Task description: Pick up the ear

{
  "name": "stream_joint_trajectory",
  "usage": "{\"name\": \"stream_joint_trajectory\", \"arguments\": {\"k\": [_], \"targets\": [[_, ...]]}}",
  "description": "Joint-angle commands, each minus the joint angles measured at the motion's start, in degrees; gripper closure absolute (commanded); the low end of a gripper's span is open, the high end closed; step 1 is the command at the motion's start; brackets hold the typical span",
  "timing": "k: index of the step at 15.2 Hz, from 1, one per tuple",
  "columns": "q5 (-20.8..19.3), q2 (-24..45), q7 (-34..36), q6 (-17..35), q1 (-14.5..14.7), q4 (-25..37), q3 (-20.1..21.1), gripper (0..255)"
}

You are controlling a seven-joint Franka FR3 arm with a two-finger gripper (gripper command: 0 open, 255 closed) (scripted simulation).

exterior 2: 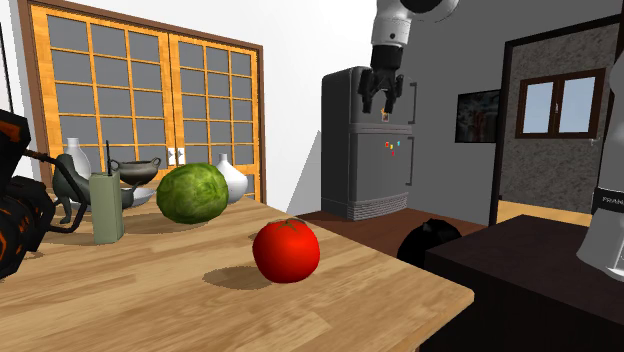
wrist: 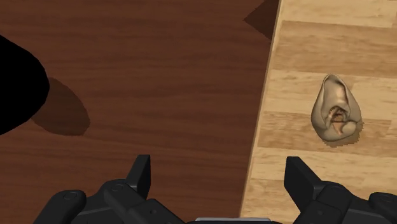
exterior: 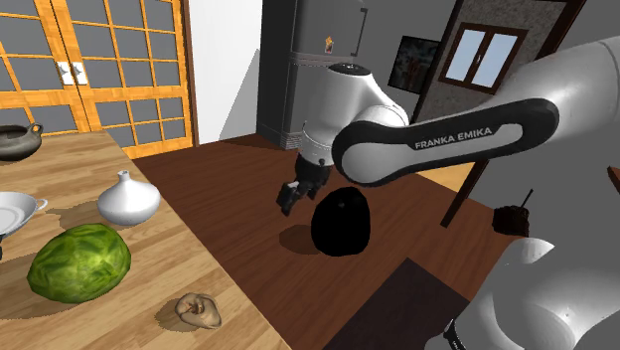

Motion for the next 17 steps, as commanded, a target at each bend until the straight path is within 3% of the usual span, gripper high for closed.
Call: {"name": "stream_joint_trajectory", "arguments": {"k": [1,5,10,17], "targets": [[-1.58,3.64,1.46,2.55,-0.08,1.06,1.55,0],[-6.63,11.82,5.98,7.14,-0.19,3.92,4.77,0],[-15.91,22.89,13.22,10.94,0.91,9.14,7.09,0],[-28.89,38.49,22.19,12.71,6.89,19.34,5.50,0]]}}
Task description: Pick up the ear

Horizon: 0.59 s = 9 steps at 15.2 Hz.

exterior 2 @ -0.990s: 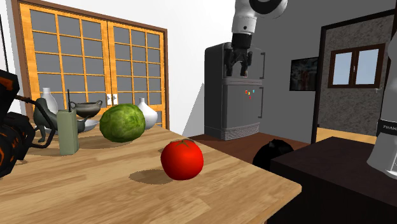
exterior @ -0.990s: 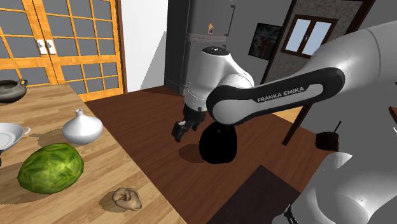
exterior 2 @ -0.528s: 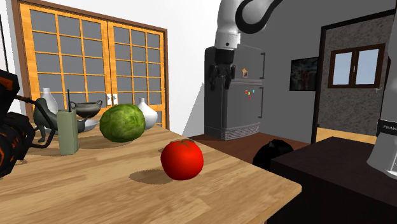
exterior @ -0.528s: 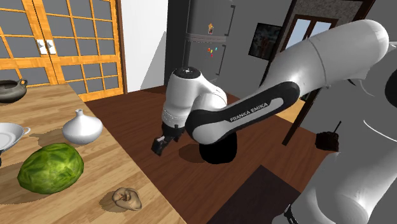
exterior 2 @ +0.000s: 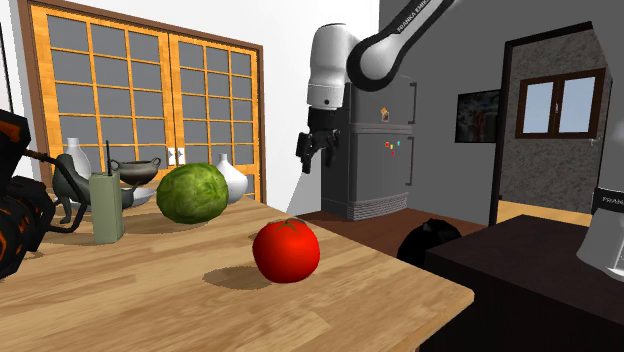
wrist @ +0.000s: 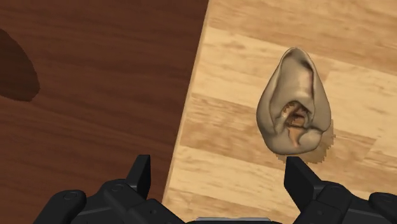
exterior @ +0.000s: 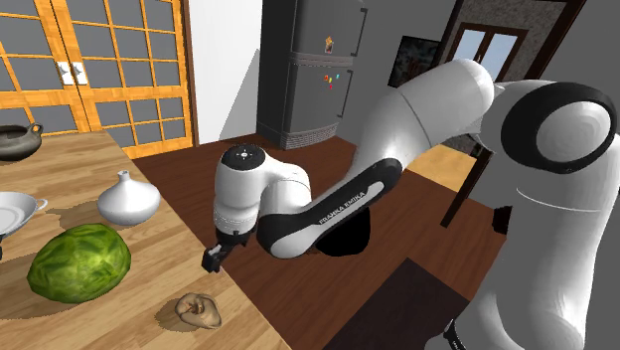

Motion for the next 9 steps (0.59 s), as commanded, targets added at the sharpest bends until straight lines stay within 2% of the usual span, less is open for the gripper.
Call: {"name": "stream_joint_trajectory", "arguments": {"k": [1,9], "targets": [[-3.10,4.34,1.86,-0.08,2.09,3.54,-0.84,0],[-10.95,21.25,5.39,-0.97,10.90,19.12,-4.62,0]]}}
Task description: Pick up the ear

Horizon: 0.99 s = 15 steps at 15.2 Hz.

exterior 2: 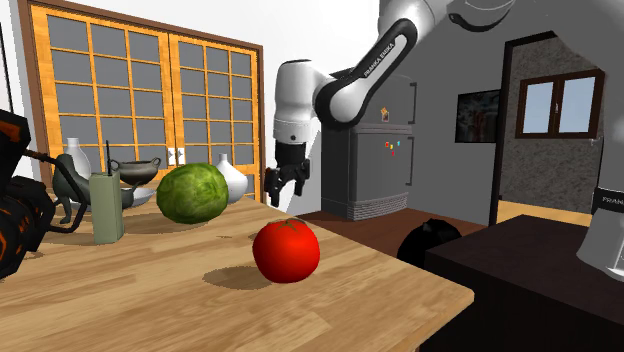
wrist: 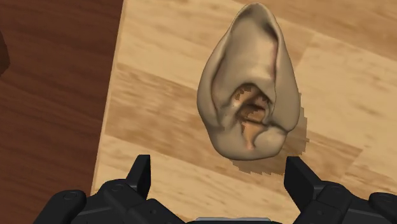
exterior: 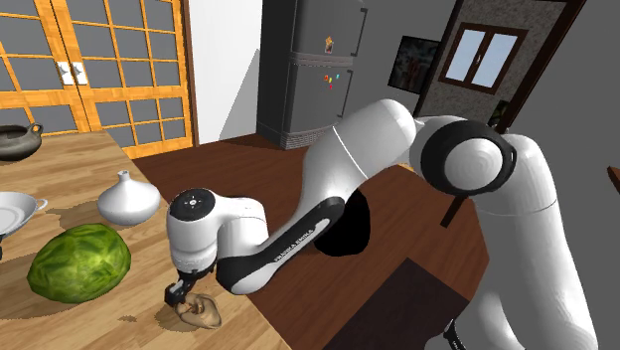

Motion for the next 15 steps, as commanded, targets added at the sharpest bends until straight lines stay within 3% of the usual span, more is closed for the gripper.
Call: {"name": "stream_joint_trajectory", "arguments": {"k": [1,11,12,15], "targets": [[-1.40,4.59,0.28,-0.64,2.31,4.87,-0.86,0],[-3.87,10.42,2.21,2.03,4.41,7.93,-3.09,0],[-3.86,10.61,2.19,1.95,4.48,8.19,-3.11,255],[-3.87,10.62,2.17,1.99,4.45,8.17,-3.12,255]]}}
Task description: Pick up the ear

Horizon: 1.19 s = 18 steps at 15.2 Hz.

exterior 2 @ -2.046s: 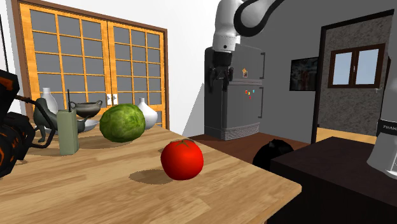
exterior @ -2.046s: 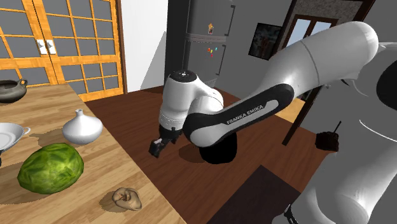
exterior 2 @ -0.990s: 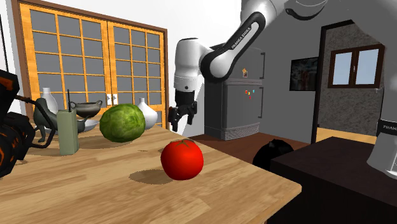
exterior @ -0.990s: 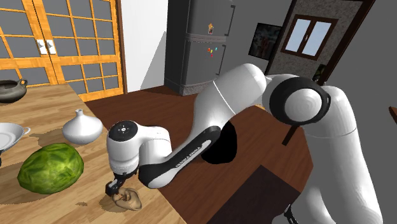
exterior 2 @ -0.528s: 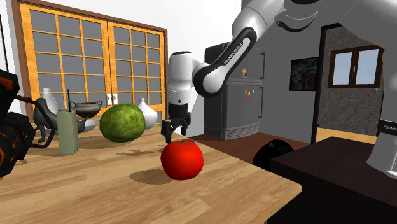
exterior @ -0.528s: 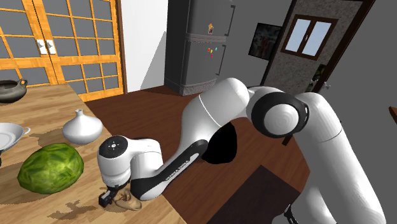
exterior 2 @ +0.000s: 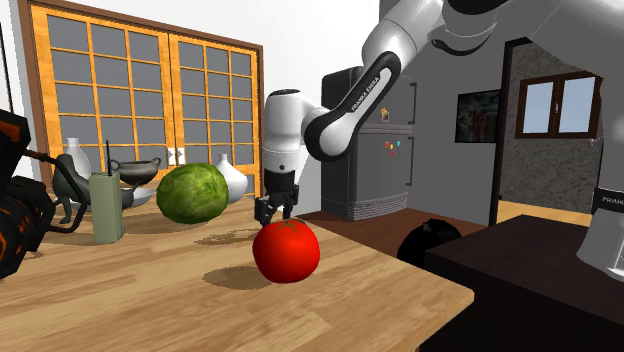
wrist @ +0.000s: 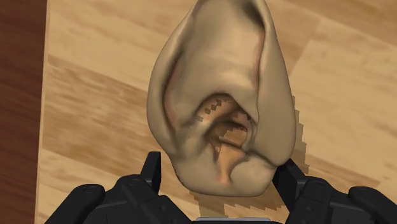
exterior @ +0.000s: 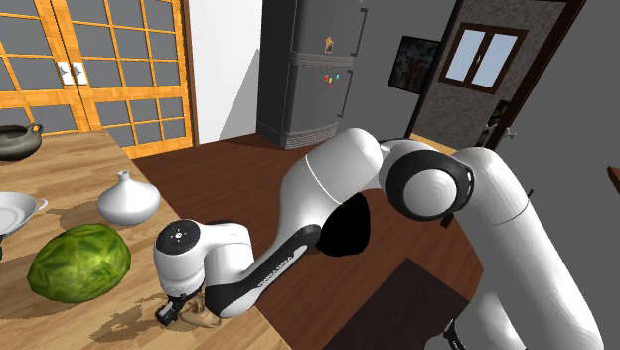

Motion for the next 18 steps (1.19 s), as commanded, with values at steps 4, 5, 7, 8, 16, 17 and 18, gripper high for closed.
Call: {"name": "stream_joint_trajectory", "arguments": {"k": [4,5,7,8,16,17,18], "targets": [[0.03,0.07,-0.06,-0.04,-0.02,-0.04,0.02,255],[0.03,0.04,-0.05,-0.02,-0.04,-0.09,0.01,255],[0.27,-0.71,-0.19,-0.34,-0.20,-0.54,0.29,255],[0.55,-1.30,-0.45,-0.71,-0.38,-0.76,0.55,255],[2.86,-5.79,-2.58,-3.81,-1.80,-2.08,2.61,255],[3.17,-6.32,-2.85,-4.22,-1.97,-2.19,2.86,255],[3.48,-6.85,-3.13,-4.63,-2.13,-2.29,3.11,255]]}}
